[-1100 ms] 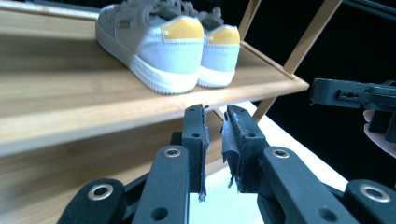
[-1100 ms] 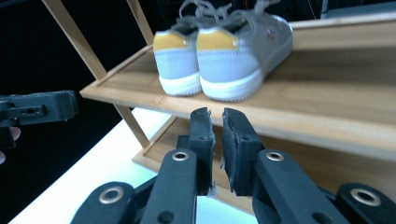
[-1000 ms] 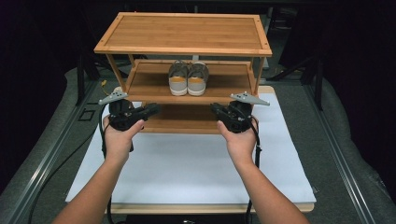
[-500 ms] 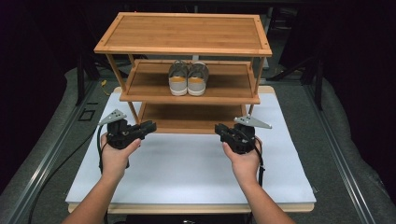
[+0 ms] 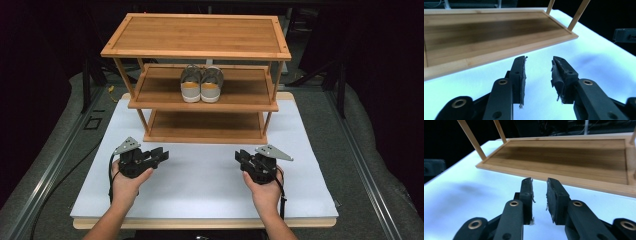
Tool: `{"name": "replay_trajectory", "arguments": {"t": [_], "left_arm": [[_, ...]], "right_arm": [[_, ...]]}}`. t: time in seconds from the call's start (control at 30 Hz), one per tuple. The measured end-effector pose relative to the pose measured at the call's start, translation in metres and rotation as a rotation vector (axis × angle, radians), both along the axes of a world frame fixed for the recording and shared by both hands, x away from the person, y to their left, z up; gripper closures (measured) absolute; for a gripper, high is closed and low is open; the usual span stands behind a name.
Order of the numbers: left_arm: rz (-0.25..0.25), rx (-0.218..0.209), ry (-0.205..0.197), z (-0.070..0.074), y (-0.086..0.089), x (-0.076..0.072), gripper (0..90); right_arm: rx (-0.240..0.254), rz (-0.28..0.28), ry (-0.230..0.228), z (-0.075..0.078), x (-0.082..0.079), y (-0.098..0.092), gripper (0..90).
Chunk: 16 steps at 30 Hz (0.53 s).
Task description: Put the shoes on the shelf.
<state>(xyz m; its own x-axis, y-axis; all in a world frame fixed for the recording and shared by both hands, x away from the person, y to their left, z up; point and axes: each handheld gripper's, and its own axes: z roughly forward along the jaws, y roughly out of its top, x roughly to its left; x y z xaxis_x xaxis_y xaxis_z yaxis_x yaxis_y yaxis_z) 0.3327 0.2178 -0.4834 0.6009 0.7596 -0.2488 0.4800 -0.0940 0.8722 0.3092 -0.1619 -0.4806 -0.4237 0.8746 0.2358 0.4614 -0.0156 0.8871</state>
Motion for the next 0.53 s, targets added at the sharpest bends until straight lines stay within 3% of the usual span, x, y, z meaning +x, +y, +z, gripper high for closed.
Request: {"name": "replay_trajectory", "arguments": {"t": [0.23,0.33,0.47,0.53], "left_arm": [[-0.004,0.029,0.013,-0.015,0.001,-0.002,56.4],[-0.006,0.044,0.018,-0.02,0.0,-0.002,52.8],[-0.009,0.086,0.01,-0.023,-0.005,-0.003,51.3],[-0.026,0.075,0.026,-0.023,-0.006,-0.003,51.6]], "right_arm": [[-0.057,0.021,0.007,-0.024,-0.006,0.005,66.4],[-0.096,0.029,-0.011,-0.028,-0.008,0.009,62.6],[-0.112,0.044,-0.034,-0.029,-0.01,0.013,58.5],[-0.133,0.039,-0.046,-0.03,-0.011,0.014,55.2]]}}
